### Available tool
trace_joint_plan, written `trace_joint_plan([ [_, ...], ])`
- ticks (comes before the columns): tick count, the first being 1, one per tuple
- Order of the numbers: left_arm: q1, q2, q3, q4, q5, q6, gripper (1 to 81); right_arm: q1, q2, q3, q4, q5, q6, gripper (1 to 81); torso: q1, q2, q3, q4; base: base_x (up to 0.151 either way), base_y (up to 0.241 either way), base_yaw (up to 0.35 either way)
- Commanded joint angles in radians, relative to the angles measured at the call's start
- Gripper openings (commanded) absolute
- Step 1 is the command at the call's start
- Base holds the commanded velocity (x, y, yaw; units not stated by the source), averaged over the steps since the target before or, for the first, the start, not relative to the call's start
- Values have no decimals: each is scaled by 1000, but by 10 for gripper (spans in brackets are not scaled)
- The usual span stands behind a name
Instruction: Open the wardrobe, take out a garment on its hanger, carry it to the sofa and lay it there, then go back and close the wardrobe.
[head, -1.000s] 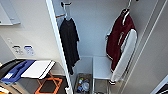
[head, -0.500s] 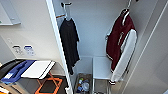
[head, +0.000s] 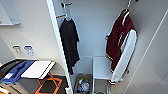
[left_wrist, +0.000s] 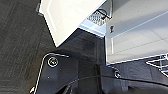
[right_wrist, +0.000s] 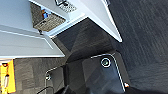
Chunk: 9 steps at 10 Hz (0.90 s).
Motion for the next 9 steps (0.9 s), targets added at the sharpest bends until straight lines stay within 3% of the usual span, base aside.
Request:
trace_joint_plan([
  [1,-6,73,-111,-4,107,-7,811,-82,208,-205,-60,-39,3,811,0,0,0,0,0,0,0],
  [6,-14,228,-322,-7,137,-9,811,-122,540,-531,-172,-55,5,811,-1,-1,1,0,0,0,0],
  [9,-70,258,-338,-9,133,-21,811,-121,591,-545,-205,-44,3,811,-2,-1,1,0,0,0,0],
])
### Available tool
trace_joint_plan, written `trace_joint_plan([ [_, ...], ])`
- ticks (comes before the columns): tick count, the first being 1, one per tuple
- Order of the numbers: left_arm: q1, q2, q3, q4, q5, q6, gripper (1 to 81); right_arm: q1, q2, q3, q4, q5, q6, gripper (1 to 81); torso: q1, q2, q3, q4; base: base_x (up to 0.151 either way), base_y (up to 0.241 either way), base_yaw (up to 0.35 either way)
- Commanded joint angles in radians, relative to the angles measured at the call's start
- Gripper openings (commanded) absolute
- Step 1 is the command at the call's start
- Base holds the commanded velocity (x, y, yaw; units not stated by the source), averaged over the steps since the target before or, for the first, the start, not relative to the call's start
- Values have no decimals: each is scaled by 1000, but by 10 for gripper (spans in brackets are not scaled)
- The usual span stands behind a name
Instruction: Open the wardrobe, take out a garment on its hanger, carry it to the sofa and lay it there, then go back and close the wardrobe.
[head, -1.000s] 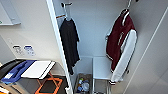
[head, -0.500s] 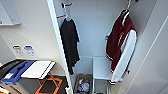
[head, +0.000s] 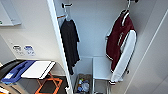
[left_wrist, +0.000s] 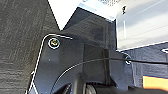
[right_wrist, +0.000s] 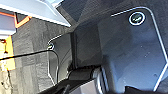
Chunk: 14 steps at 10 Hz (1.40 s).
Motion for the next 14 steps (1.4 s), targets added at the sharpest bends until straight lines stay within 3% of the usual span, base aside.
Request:
trace_joint_plan([
  [1,-101,-5,-2,-7,37,-11,811,9,29,-26,-71,-35,0,811,0,0,0,0,0,0,0],
  [6,-241,78,-80,-37,16,-78,811,29,67,-38,-73,-38,3,811,0,0,0,0,0,0,0],
  [11,-356,133,-86,-34,28,-77,811,41,78,-38,-67,-39,3,811,0,0,0,0,0,0,0],
  [14,-404,179,-175,-20,65,-69,811,50,83,-38,-68,-39,3,811,0,0,0,0,0,0,0],
])
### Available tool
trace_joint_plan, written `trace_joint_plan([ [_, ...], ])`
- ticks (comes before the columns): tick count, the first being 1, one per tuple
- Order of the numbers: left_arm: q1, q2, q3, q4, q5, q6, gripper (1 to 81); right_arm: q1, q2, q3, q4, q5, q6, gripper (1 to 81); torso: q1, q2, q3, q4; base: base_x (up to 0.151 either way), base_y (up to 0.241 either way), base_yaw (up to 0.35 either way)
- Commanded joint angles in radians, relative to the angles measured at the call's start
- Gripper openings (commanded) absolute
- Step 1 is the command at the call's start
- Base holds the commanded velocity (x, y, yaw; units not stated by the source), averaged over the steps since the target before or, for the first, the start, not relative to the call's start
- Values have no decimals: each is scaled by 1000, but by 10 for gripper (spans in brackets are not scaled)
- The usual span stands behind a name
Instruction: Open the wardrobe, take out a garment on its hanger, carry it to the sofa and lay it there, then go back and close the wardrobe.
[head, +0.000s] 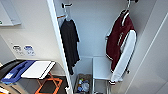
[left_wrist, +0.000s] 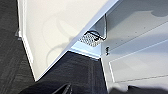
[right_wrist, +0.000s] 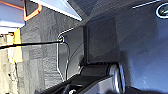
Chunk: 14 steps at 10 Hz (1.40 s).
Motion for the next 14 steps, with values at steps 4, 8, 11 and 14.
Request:
trace_joint_plan([
  [4,-156,155,-230,-10,11,-3,811,45,-5,15,-14,-35,3,811,0,0,0,0,0,0,0],
  [8,-168,261,-399,-233,-86,-3,811,52,-3,22,-16,-45,3,811,0,0,0,0,0,0,0],
  [11,-158,308,-507,-442,-210,-1,811,66,-8,74,-20,-102,0,811,0,0,0,0,0,0,0],
  [14,-153,309,-587,-551,-233,4,811,77,-9,118,-37,-144,1,811,0,0,0,0,0,0,0],
])
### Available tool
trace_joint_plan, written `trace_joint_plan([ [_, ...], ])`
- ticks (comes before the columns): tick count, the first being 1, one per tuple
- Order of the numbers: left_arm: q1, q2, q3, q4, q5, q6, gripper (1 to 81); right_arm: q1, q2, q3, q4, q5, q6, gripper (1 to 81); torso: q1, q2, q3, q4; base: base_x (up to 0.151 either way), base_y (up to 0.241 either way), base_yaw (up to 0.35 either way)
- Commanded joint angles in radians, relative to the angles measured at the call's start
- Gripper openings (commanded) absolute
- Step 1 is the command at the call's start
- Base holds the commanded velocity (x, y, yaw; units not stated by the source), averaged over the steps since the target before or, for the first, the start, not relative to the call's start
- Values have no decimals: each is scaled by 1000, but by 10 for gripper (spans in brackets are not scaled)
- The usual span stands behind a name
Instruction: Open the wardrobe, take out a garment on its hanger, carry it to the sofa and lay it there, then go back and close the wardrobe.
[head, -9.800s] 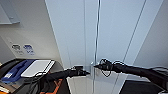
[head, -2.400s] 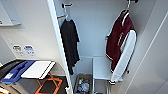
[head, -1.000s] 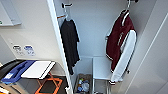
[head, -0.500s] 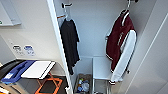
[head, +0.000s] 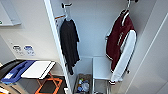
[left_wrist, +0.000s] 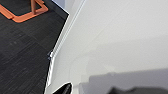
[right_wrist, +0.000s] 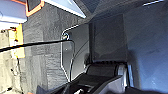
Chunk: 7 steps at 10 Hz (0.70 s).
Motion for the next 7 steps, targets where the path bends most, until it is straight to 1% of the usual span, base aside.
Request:
trace_joint_plan([
  [1,-83,17,-60,-103,-36,-3,811,48,-5,26,-21,-45,2,811,0,0,0,0,0,0,0],
  [3,-37,-3,-57,-87,-35,0,811,55,-3,23,-21,-47,2,811,0,0,0,0,0,0,0],
  [4,-8,-19,-54,13,-26,2,811,57,-3,23,-21,-48,2,811,0,0,0,0,0,0,0],
  [5,13,-35,-34,145,-24,-12,811,59,-1,22,-22,-53,2,811,0,0,0,0,0,0,0],
  [6,33,-54,-2,217,-20,-12,811,59,-1,20,-22,-51,2,811,0,0,0,0,0,0,0],
  [7,50,-71,31,266,-15,-12,811,59,-1,22,-22,-51,2,811,0,0,0,0,0,0,0],
])
